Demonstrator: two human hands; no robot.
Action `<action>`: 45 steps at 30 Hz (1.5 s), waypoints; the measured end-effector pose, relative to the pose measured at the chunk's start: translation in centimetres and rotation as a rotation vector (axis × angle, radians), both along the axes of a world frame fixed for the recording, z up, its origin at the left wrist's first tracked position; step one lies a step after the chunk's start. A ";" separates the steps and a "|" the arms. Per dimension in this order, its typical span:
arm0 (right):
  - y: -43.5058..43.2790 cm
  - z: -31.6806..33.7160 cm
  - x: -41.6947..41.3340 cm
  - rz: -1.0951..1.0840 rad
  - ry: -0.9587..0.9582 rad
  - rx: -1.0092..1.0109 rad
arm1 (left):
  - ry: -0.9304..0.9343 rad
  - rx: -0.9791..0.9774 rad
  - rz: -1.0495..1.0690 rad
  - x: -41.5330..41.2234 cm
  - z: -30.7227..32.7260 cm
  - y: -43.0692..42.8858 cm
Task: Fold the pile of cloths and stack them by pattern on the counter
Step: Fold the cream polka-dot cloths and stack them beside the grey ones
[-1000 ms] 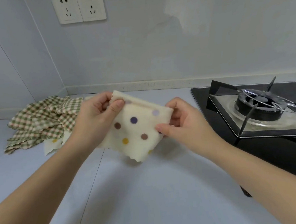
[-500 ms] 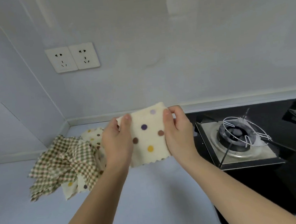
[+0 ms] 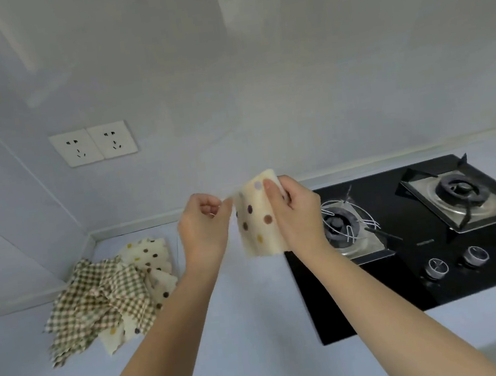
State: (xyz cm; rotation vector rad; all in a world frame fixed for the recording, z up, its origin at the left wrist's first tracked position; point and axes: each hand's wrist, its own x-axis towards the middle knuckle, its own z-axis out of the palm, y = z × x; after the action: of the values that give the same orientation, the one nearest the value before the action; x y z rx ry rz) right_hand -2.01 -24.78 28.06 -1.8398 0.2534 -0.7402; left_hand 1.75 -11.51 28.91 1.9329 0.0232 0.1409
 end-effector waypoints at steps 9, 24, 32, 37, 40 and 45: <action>-8.3 -1.8 -5.2 0.211 0.077 -0.301 | 0.445 -0.706 -0.548 -4.7 -0.1 -8.9; -40.0 -1.0 -22.6 0.041 0.489 0.599 | 0.641 -0.522 -0.453 -18.3 -1.6 -38.7; -50.8 -4.3 -24.1 -0.311 0.315 0.178 | 0.223 -0.120 -0.329 -20.9 -4.5 -53.0; -60.5 -5.7 -22.0 -0.286 0.370 0.247 | 0.145 -0.069 -0.319 -19.8 -7.1 -62.4; -67.1 -6.3 -21.3 -0.167 0.531 0.419 | 0.258 -0.106 -0.293 -17.6 -9.0 -68.6; -77.5 -7.8 -20.6 -0.215 0.586 0.402 | 0.375 -0.056 -0.368 -15.6 -10.4 -78.8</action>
State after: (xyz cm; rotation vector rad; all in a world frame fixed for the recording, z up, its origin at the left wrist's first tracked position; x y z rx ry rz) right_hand -22.60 -102.33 20.23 -1.6115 0.9227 -0.2427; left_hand -13.86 -90.35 18.54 1.8501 -0.0778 -0.4624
